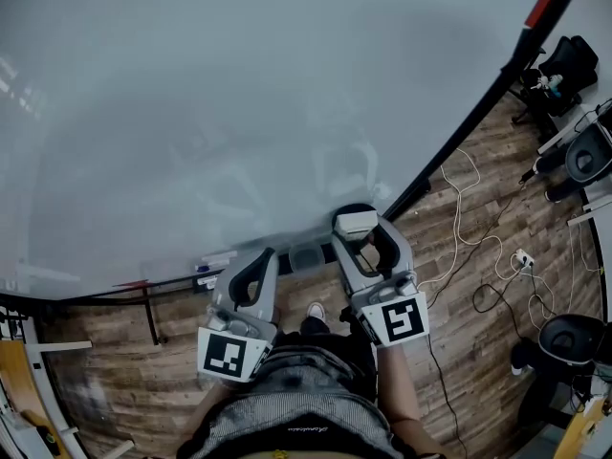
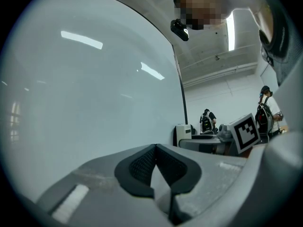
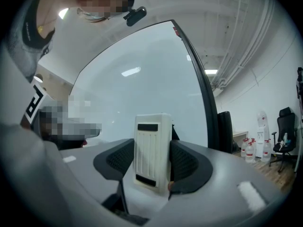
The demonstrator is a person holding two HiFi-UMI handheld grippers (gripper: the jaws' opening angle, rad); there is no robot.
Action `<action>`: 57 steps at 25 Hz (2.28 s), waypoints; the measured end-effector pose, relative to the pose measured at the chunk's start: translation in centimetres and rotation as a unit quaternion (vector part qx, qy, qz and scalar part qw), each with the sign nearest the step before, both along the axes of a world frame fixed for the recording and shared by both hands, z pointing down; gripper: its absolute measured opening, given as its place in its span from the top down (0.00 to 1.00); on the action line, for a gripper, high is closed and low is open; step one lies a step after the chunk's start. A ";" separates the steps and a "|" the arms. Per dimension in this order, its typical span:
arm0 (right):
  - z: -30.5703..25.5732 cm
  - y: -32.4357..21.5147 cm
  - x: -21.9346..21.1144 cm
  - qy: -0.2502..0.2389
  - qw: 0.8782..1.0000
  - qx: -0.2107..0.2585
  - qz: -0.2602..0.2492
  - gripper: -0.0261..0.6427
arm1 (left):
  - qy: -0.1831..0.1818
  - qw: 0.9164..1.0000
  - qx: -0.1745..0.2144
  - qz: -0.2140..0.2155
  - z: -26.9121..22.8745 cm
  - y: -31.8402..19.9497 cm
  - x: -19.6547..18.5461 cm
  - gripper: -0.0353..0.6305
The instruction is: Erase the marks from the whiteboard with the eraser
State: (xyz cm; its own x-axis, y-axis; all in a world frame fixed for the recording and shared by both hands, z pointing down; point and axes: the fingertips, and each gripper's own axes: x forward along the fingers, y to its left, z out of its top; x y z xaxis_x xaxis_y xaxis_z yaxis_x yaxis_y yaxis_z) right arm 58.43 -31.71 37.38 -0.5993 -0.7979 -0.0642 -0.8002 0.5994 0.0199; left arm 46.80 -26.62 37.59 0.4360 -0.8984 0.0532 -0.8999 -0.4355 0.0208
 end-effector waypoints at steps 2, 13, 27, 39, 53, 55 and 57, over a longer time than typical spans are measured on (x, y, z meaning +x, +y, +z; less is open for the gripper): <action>-0.1 0.3 -0.4 -0.001 1.000 -0.002 0.008 0.60 | 0.001 1.000 0.001 0.004 -0.1 0.2 -0.6 0.94; 0.3 2.4 -3.4 -0.003 0.998 -0.007 0.055 0.60 | 0.003 1.000 0.000 0.026 -0.1 2.3 -4.8 0.94; -0.1 5.0 -12.3 0.011 0.999 -0.004 0.051 0.60 | 0.012 1.000 0.001 0.023 0.0 4.6 -13.5 0.94; -0.6 7.8 -20.8 0.020 1.000 -0.001 0.017 0.60 | 0.022 1.000 0.001 0.013 0.1 7.0 -20.0 0.94; -0.5 11.6 -31.3 0.012 0.999 0.012 -0.033 0.60 | 0.012 1.000 0.002 -0.002 0.4 10.7 -28.2 0.94; -0.4 12.3 -33.0 0.012 0.999 0.012 -0.043 0.60 | 0.011 1.000 0.002 -0.007 0.6 11.4 -29.4 0.94; -0.1 12.9 -34.5 0.012 0.999 0.011 -0.050 0.60 | 0.009 1.000 0.002 -0.012 0.9 12.2 -30.4 0.94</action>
State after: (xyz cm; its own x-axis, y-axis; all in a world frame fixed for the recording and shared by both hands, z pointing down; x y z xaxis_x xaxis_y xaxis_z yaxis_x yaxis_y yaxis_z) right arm 23.93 -18.85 37.26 -0.6777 -0.7324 -0.0657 -0.7353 0.6756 0.0534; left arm 16.42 -14.45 38.49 0.4152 -0.9088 0.0408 -0.9096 -0.4140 0.0358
